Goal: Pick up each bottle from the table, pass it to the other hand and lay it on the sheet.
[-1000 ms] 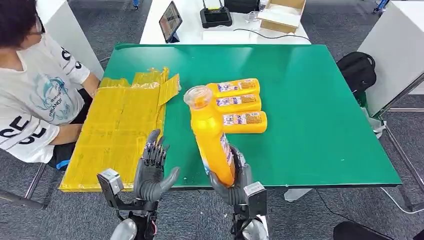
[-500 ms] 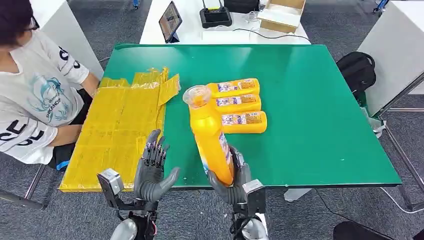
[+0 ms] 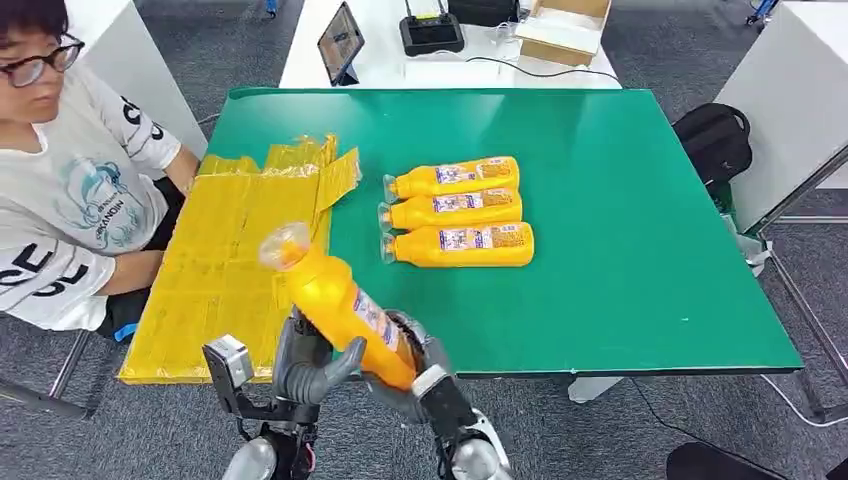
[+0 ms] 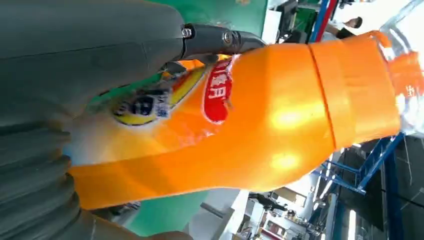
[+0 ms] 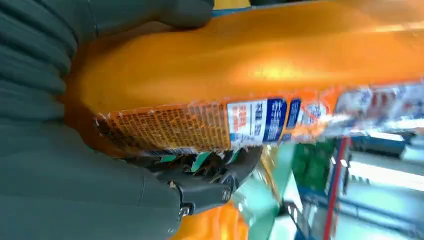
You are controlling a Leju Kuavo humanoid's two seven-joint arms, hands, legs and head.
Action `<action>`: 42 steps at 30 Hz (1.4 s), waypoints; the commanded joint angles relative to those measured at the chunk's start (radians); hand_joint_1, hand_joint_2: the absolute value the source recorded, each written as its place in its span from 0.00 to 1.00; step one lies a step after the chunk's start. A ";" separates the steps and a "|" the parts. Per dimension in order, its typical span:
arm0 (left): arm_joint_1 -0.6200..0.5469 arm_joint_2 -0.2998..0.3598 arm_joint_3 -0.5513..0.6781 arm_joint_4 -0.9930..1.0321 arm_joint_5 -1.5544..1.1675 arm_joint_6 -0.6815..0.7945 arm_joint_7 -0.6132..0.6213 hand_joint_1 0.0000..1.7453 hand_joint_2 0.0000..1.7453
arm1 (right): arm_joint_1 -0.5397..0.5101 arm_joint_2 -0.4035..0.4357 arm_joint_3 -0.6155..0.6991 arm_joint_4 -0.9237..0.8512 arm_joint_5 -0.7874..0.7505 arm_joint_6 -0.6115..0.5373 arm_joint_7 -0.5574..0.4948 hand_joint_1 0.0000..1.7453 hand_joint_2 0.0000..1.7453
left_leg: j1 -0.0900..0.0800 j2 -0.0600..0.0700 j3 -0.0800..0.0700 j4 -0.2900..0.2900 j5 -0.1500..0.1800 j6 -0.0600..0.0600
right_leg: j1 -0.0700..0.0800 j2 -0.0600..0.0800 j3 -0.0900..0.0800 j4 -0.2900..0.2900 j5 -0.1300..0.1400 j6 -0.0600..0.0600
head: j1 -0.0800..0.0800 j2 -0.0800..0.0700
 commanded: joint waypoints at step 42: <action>-0.048 0.024 -0.004 0.125 -0.048 0.033 0.028 0.00 1.00 | -0.045 -0.031 0.147 0.145 0.129 0.007 0.048 1.00 1.00 | 0.000 0.000 0.005 -0.001 -0.001 0.001 | 0.001 -0.002 0.005 -0.002 -0.001 -0.003 | 0.000 0.000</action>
